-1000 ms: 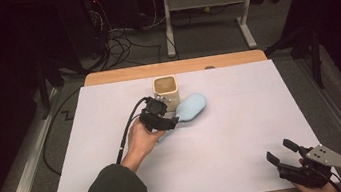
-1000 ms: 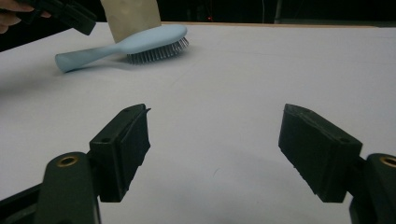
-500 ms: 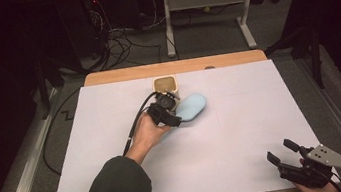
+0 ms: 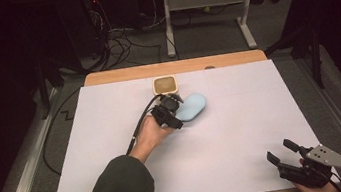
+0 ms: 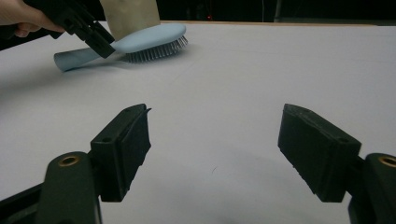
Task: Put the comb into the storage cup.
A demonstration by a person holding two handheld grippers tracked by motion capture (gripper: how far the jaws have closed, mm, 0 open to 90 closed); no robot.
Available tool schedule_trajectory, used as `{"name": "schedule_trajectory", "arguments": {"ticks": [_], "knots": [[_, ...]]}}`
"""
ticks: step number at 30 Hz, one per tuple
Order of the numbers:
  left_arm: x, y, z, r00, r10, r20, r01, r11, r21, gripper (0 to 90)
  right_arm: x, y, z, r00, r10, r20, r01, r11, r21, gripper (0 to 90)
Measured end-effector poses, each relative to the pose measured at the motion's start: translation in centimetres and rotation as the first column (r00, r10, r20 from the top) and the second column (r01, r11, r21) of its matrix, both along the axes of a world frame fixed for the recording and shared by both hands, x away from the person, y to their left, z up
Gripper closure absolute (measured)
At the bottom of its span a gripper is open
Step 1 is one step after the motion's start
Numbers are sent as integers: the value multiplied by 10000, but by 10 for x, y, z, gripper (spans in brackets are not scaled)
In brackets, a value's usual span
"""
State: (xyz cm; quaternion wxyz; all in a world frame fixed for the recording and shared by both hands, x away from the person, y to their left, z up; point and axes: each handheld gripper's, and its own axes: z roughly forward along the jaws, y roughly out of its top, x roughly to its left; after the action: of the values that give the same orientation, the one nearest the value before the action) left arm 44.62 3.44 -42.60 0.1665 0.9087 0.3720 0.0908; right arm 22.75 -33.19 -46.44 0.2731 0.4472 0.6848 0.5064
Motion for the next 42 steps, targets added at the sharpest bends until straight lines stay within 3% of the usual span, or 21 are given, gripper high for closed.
{"name": "schedule_trajectory", "arguments": {"ticks": [17,28,37,42], "knots": [[7,-3,-12,9987,99,-500,-91,9998,162,490,1,1,-1,10000,53,21,-52,10000,-20,255],[10,-1,-12,9963,-105,-853,93,9999,-140,579,1,2,-1,10000,63,-2,-63,9999,-79,256],[9,-4,-12,9963,-304,-798,296,9995,-124,679,1,3,-1,9999,121,41,-120,9998,-159,261],[9,-5,-11,9957,-434,-820,437,9990,22,688,1,3,-1,9999,111,63,-110,9998,-171,262]]}}
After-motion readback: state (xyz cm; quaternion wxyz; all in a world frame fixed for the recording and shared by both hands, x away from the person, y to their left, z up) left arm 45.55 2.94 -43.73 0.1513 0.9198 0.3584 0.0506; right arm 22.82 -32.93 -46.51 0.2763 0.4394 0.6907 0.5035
